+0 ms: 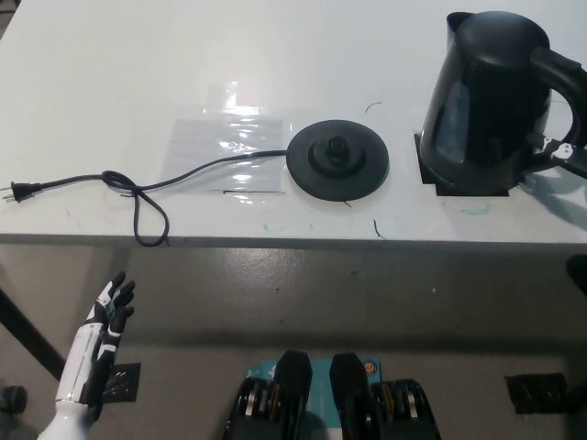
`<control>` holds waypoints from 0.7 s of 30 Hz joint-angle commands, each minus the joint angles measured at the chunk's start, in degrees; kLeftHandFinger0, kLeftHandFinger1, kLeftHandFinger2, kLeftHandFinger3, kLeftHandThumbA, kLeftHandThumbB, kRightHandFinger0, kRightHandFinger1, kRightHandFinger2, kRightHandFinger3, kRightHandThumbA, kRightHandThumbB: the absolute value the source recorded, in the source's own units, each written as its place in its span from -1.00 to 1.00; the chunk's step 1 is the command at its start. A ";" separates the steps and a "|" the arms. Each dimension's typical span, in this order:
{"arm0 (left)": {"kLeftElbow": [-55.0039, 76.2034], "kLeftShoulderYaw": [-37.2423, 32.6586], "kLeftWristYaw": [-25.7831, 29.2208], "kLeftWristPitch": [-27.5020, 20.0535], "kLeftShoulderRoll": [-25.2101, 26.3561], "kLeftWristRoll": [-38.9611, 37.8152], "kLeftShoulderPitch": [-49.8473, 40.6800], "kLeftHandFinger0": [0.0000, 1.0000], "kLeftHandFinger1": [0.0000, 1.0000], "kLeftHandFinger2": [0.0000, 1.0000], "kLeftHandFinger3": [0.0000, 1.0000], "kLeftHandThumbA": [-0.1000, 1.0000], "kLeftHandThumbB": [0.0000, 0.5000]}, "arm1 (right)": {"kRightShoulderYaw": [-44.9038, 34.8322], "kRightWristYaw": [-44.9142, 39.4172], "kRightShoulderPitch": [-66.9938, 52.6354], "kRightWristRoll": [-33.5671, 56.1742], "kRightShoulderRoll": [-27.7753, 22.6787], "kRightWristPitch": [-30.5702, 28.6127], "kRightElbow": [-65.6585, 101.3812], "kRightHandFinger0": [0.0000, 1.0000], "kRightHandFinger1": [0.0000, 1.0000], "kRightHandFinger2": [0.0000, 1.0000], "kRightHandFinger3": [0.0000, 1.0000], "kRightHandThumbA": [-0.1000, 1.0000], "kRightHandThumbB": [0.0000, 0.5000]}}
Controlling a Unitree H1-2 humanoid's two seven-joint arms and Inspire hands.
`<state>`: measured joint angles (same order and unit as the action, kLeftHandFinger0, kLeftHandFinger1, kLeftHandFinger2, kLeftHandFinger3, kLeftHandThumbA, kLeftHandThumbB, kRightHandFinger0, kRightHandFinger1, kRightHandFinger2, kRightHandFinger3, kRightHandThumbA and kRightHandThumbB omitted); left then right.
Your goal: A kettle and its base are kept separately on the desk infront of the robot and the robot uses its right hand to lift the kettle by its handle and places it on its base to align it correctly.
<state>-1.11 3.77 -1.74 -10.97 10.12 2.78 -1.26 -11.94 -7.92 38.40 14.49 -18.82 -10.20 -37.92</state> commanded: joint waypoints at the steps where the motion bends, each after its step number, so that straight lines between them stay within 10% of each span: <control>1: 0.36 0.37 -0.18 -2.35 0.78 -0.51 1.06 1.00 1.00 1.00 1.00 0.91 -0.09 | -2.53 6.46 4.35 -1.51 0.12 -3.40 0.78 0.66 0.81 0.93 1.00 0.44 0.23; 2: 0.37 0.34 -0.27 -2.30 0.81 -0.58 1.07 1.00 1.00 1.00 1.00 0.91 -0.06 | -3.51 9.85 4.70 -2.57 0.96 -5.12 0.72 -0.30 -0.22 -0.17 -0.08 -0.22 -0.32; 3: 0.38 0.32 -0.31 -2.23 0.84 -0.60 1.16 1.00 1.00 1.00 1.00 0.91 -0.05 | -4.37 13.30 5.06 -3.94 1.66 -6.55 0.80 -0.86 -0.84 -0.75 -0.50 -0.38 0.04; 11: 0.70 0.38 -0.46 -1.79 0.84 -0.98 1.08 1.00 1.00 1.00 1.00 0.90 -0.05 | -7.37 18.05 5.67 -4.58 3.62 -9.86 3.26 -0.98 -0.65 0.06 -0.02 -0.48 -0.17; 21: 0.92 0.42 -0.66 -1.76 0.90 -1.39 1.37 1.00 1.00 1.00 1.00 0.87 -0.14 | -8.64 18.27 5.27 -4.27 3.47 -9.19 6.43 -1.00 -0.66 -0.11 -0.35 -0.47 -0.24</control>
<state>-1.31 3.77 -1.78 -11.00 10.12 2.59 -1.17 -19.34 8.13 39.53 10.11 -13.61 -14.66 -35.64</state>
